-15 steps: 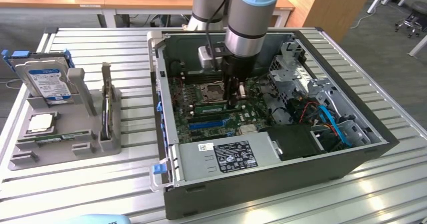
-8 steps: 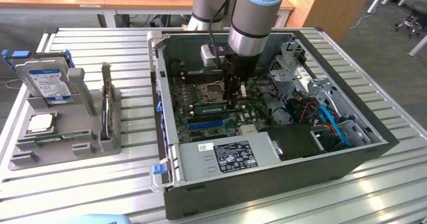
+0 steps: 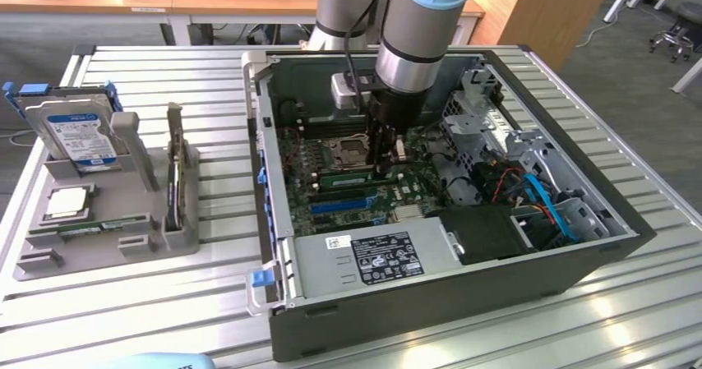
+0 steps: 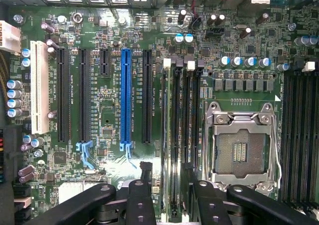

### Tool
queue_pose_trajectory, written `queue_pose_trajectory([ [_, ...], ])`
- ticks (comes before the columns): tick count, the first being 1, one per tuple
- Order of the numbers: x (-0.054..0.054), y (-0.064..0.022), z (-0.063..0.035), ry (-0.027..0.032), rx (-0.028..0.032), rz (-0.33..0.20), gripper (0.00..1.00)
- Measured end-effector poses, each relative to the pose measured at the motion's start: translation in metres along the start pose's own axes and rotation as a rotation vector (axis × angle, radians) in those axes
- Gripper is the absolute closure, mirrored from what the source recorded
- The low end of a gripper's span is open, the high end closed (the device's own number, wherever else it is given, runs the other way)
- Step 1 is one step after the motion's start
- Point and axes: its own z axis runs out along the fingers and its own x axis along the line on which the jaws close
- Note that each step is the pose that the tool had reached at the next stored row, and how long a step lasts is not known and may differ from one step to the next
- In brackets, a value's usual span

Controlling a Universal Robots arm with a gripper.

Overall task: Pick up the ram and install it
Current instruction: 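Insert the ram into the slot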

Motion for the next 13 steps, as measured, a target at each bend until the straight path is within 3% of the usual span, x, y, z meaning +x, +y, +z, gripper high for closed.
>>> queue_pose_trajectory([
  [6,0.0,0.0,-0.0012,0.0001,-0.0003,0.0,0.64],
  [13,-0.0002,0.0002,-0.0099,0.0004,-0.0018,0.0,0.64],
])
